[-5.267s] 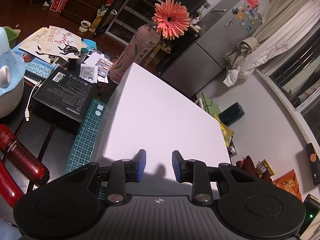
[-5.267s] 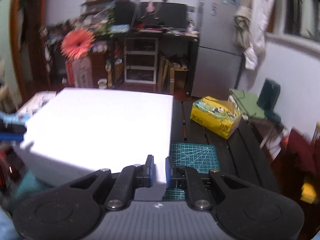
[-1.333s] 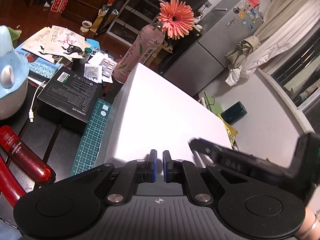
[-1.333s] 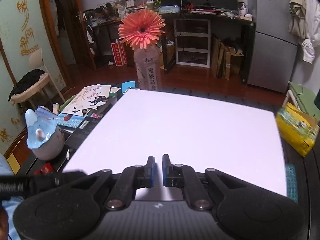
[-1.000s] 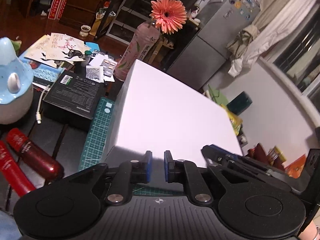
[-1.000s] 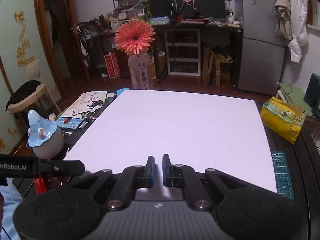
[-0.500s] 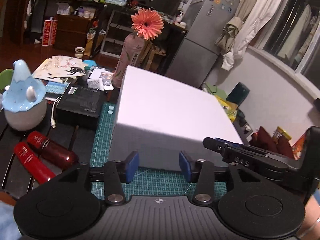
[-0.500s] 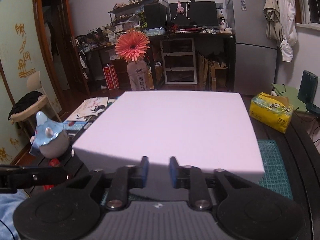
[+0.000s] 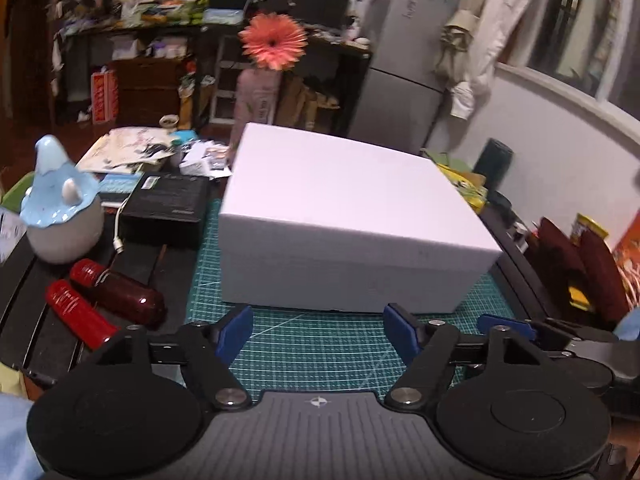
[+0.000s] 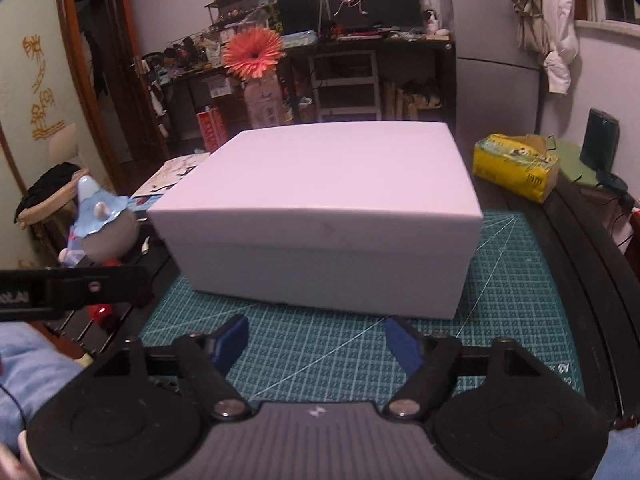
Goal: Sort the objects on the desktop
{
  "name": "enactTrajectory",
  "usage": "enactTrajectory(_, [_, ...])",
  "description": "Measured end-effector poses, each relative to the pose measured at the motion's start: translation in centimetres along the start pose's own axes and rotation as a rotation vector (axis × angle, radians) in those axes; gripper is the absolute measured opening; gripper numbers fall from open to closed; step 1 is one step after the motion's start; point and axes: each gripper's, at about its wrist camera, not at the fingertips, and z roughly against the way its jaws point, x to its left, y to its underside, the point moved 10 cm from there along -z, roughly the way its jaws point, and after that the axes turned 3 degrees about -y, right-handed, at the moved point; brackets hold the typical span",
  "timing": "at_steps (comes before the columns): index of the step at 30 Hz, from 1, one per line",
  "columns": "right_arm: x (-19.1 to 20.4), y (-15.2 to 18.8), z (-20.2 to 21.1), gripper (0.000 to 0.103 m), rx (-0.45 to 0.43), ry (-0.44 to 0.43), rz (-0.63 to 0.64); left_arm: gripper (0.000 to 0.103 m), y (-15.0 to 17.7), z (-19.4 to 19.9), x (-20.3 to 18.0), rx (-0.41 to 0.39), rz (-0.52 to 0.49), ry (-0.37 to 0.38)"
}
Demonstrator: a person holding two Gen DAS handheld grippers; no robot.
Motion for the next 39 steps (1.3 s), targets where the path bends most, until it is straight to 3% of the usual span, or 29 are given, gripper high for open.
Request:
enactTrajectory(3, [0.6, -0.1, 1.0, 0.087, -0.027, -0.007, -0.010, 0.083, 0.5, 0.6, -0.7, -0.006, -0.001, 0.017])
enactTrajectory(9, [0.7, 0.3, 2.4, 0.089, -0.033, 0.017, -0.031, 0.086, 1.5, 1.9, -0.4, -0.020, 0.026, -0.028])
enactTrajectory(13, [0.2, -0.1, 3.2, 0.091, -0.057, 0.022, -0.082, 0.086, 1.6, 2.9, -0.4, -0.054, -0.015, -0.102])
enactTrajectory(17, [-0.1, -0.2, 4.0, 0.094, -0.078, 0.053, -0.088, 0.094, 1.5, 3.7, -0.5, -0.085, -0.050, -0.191])
enactTrajectory(21, [-0.3, -0.3, 4.5, 0.095, -0.089, 0.089, -0.078, 0.099, 1.5, 4.2, -0.8, -0.102, -0.083, -0.195])
enactTrajectory(26, [-0.5, -0.4, 5.2, 0.100, -0.102, 0.134, -0.066, 0.102, 1.1, 4.6, -0.8, -0.134, -0.125, -0.257])
enactTrajectory(33, [-0.9, -0.5, 6.0, 0.100, -0.119, 0.185, -0.059, 0.101, 0.8, 4.9, -1.2, -0.168, -0.239, -0.304])
enactTrajectory(39, [-1.6, -0.9, 6.1, 0.100, -0.128, 0.227, -0.070, 0.101, 0.5, 4.6, -2.3, -0.119, -0.312, -0.291])
